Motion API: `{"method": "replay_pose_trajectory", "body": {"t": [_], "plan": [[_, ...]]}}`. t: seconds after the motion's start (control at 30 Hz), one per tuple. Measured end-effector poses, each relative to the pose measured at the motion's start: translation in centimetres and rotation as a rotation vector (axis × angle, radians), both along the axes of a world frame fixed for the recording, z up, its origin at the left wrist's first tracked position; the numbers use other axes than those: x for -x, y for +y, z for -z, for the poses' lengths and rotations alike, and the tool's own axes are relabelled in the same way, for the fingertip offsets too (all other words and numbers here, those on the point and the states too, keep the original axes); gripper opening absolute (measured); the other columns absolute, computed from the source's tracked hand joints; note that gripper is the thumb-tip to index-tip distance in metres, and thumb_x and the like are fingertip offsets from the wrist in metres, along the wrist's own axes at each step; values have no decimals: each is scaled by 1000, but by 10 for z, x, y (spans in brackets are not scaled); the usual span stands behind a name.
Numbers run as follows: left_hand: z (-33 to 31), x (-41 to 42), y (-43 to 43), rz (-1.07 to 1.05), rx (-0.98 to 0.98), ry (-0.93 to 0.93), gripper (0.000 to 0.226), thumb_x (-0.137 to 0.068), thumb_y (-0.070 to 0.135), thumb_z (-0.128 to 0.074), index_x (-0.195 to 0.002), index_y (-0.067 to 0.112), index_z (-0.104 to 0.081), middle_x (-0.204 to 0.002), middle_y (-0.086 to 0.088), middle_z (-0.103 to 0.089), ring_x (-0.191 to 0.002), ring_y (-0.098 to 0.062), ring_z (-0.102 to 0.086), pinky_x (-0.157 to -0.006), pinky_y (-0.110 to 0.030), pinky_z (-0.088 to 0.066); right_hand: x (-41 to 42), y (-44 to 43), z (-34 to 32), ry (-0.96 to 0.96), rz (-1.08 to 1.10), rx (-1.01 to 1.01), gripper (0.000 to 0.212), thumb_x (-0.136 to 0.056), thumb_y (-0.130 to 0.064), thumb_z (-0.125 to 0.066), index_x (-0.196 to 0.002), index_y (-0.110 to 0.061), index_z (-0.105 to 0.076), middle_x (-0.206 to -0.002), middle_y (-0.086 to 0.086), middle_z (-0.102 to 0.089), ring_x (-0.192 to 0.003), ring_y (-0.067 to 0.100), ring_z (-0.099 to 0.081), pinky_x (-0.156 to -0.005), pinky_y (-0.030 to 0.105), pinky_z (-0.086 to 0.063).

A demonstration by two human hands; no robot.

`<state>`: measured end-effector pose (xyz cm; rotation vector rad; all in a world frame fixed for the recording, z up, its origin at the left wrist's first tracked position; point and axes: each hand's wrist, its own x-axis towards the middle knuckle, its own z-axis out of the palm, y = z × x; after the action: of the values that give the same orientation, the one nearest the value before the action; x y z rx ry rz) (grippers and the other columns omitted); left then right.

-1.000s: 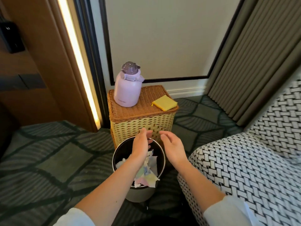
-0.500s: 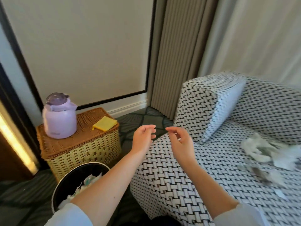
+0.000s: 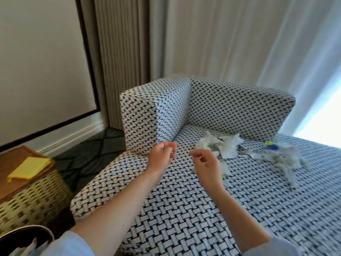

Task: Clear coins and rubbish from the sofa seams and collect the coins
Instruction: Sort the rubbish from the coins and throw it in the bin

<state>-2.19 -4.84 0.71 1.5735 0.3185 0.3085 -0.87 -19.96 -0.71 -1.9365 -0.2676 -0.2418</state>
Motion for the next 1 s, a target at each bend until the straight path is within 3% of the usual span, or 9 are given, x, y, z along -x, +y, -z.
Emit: {"method": "replay_pose_trajectory", "body": {"t": [0.1,0.2,0.3,0.37,0.53,0.67,0.83,0.93,1.0], "plan": [[5,-12,-26,61,-44,2,25,-96,9,-43,-95,19,-66,-93,2,-68,-74,-5,-62,-62,-18,-47,-7,-30,6,17,66,77,23,-86,-18,-63,-91,-40,-64,-102,-15,-63,-86,-2,-58,-74,23,-50],[16,-19,-46,115,-72,6,25,-95,7,-44,-102,15,-66,-94,-1,-68,-77,-9,-60,-65,-19,-47,-14,-53,15,22,175,297,20,-83,-37,-67,-100,-43,-62,-116,-17,-56,-116,11,-47,-98,40,-42],[27,-25,-61,153,-141,8,23,-96,9,-45,-102,18,-66,-96,5,-67,-76,-11,-56,-64,-22,-46,-19,-69,25,85,225,479,50,-82,-52,-62,-130,-41,-51,-142,-9,-42,-138,18,-27,-114,46,-23],[35,-26,-67,161,-218,11,22,-96,11,-47,-100,24,-64,-98,12,-65,-85,-4,-60,-69,-15,-45,-24,-75,32,163,200,546,71,-80,-53,-62,-144,-39,-34,-156,-2,-27,-146,23,-12,-118,49,-14],[52,-29,-75,169,-329,3,24,-95,13,-50,-97,33,-63,-99,19,-64,-96,4,-59,-78,-16,-48,-40,-82,47,277,168,643,98,-78,-65,-59,-155,-34,-7,-163,-1,-12,-149,25,-2,-119,49,-4],[61,-33,-80,132,-479,-31,24,-93,18,-52,-99,40,-61,-104,20,-60,-94,7,-57,-79,-21,-53,-41,-82,56,132,198,702,74,-83,-66,-49,-149,-39,-31,-154,-13,-33,-143,18,-21,-117,42,-12],[69,-43,-83,122,-671,-50,31,-91,18,-53,-108,43,-58,-104,22,-51,-71,2,-54,-54,-14,-42,-38,-80,61,-9,233,593,27,-92,-39,-57,-117,-38,-65,-120,-22,-58,-115,7,-45,-98,26,-32],[74,-49,-85,108,-844,-65,32,-91,25,-56,-121,37,-59,-113,19,-51,-92,1,-51,-68,-17,-47,-40,-80,60,-6,231,487,19,-92,-24,-59,-105,-32,-69,-105,-20,-63,-102,6,-51,-86,23,-41],[77,-52,-87,91,-918,-70,33,-92,33,-57,-124,35,-60,-116,16,-52,-104,-2,-48,-78,-20,-48,-43,-80,58,58,247,345,18,-93,-20,-57,-98,-34,-68,-90,-19,-66,-80,0,-54,-67,19,-42]]}}
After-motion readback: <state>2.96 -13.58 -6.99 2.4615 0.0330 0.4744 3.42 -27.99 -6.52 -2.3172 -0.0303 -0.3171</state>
